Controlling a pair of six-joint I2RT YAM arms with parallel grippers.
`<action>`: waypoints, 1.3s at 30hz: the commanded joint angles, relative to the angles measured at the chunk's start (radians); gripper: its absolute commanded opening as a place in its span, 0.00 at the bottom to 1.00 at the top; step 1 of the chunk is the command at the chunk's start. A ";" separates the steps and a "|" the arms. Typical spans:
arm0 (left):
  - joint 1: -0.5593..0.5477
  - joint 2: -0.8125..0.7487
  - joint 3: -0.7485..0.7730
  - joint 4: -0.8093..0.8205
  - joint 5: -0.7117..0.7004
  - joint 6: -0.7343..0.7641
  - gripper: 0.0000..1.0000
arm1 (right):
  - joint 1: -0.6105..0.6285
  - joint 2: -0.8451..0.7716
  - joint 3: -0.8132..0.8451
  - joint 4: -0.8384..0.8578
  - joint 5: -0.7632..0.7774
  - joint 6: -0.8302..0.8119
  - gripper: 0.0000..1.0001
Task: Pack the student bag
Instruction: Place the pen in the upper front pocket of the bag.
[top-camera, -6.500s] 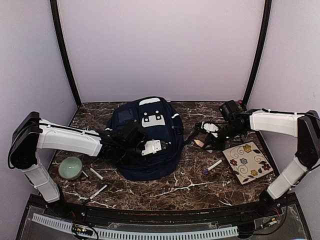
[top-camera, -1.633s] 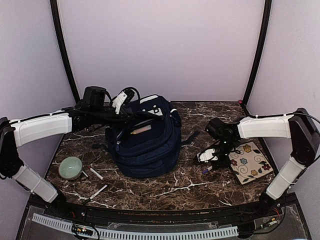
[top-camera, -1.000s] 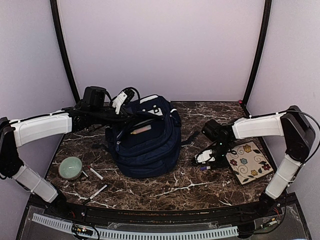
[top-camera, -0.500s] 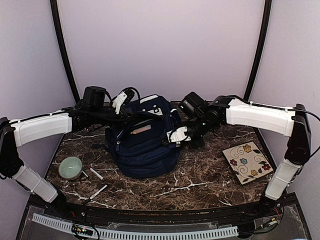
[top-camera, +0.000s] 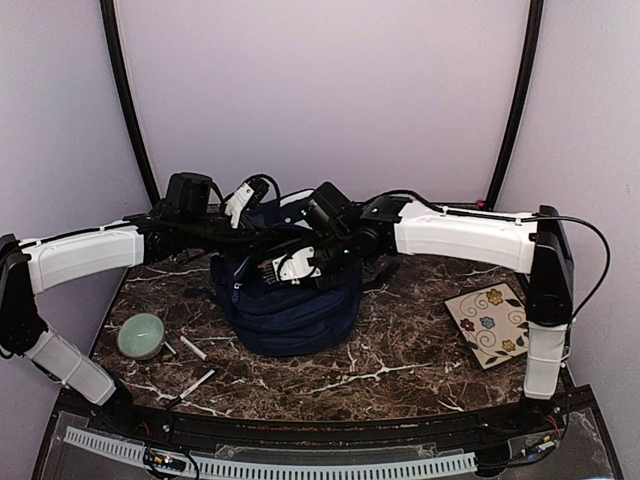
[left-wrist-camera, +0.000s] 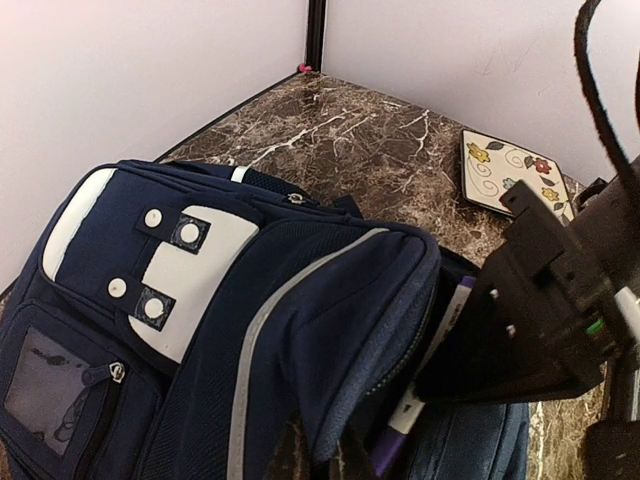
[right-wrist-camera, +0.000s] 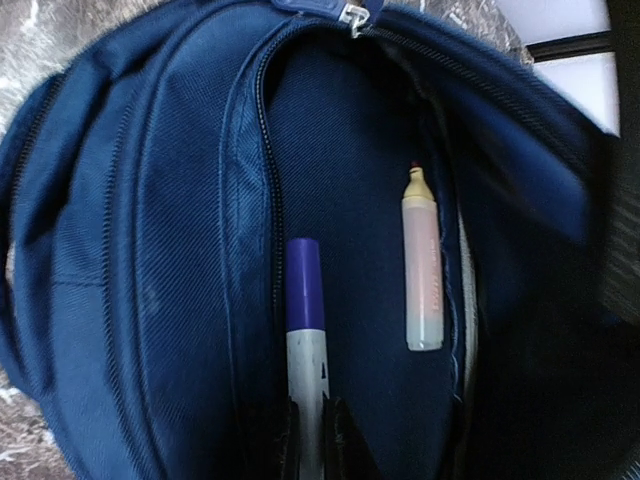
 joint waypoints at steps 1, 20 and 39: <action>0.008 -0.021 0.046 0.109 0.069 -0.035 0.05 | 0.007 0.069 0.025 0.147 0.118 -0.044 0.06; 0.008 -0.019 0.046 0.099 0.062 -0.024 0.05 | 0.009 -0.036 -0.152 0.301 0.136 0.110 0.29; 0.009 0.004 0.058 0.085 0.059 -0.025 0.06 | -0.006 -0.109 -0.107 0.059 -0.358 0.298 0.29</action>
